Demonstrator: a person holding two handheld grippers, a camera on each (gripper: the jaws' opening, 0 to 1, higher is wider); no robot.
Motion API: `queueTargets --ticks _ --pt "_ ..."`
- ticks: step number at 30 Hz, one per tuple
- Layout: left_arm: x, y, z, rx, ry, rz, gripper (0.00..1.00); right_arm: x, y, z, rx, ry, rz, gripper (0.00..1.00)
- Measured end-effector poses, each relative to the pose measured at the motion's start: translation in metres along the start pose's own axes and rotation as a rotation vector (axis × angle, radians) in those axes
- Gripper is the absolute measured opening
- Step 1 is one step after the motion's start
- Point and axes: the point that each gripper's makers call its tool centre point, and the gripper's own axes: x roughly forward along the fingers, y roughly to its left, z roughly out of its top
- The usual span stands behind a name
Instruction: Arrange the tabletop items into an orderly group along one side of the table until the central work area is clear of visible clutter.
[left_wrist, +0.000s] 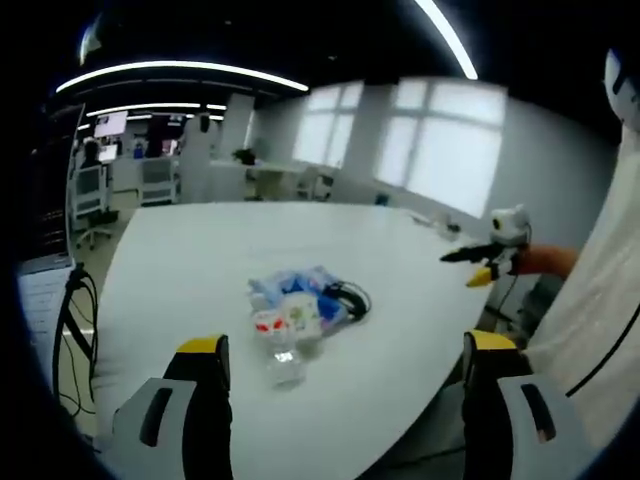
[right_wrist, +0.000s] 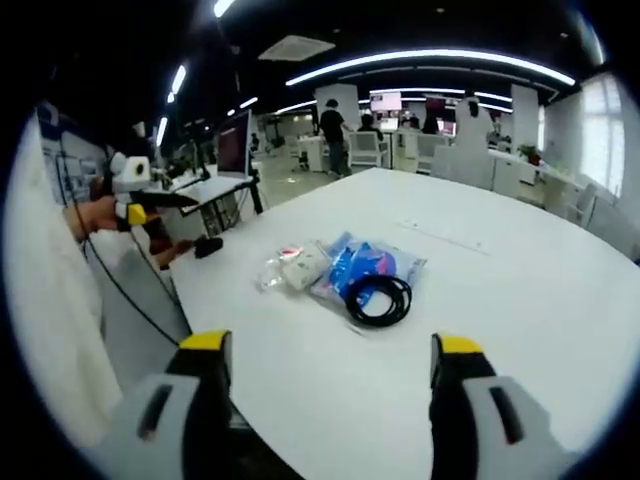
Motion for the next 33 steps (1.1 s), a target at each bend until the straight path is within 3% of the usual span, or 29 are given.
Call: queueTargets --ticks 20,33 --pt "0.007 0.009 0.007 0.004 0.006 -0.001 0.94 0.014 -0.008 0.016 -0.036 0.006 0.026 0.81" --pt "0.018 0.016 0.009 -0.004 0.014 -0.003 0.93 0.041 -0.009 0.033 -0.074 0.008 0.073 0.80"
